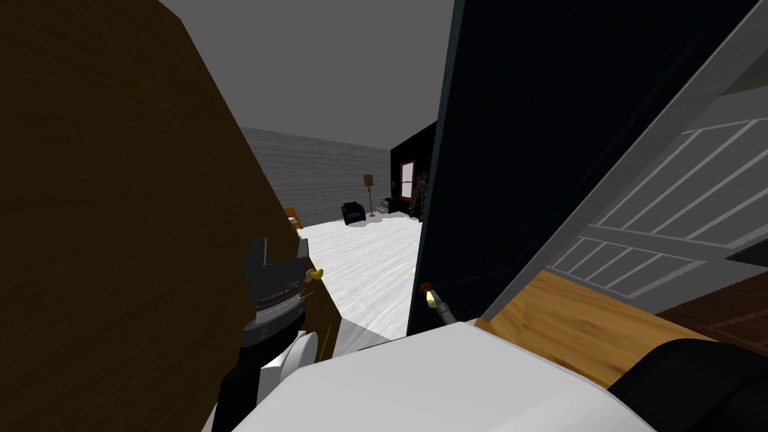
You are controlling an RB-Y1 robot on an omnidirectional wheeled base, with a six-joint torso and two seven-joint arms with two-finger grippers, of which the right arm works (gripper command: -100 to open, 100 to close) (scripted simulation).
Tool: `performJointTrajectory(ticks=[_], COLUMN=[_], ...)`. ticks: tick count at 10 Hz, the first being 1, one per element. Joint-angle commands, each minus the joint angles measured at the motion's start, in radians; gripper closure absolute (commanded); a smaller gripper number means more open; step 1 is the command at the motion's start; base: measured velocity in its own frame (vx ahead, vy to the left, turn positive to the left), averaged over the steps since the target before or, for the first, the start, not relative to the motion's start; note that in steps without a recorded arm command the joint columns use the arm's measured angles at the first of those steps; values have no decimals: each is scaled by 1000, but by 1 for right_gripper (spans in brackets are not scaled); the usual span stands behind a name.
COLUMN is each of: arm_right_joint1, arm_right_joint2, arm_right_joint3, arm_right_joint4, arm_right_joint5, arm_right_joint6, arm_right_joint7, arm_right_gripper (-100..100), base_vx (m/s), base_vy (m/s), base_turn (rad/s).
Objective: Push the door open
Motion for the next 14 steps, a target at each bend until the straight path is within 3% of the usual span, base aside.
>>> performJointTrajectory(ticks=[1, 14], arm_right_joint1=[9, 96], arm_right_joint2=[3, 49], arm_right_joint3=[1, 26], arm_right_joint4=[1, -48], arm_right_joint5=[-11, -155], arm_right_joint6=[-4, -22], arm_right_joint7=[-38, -368], arm_right_gripper=[100, 100], base_vx=[79, 54], base_vy=[-7, -7], base_turn=[42, 38])
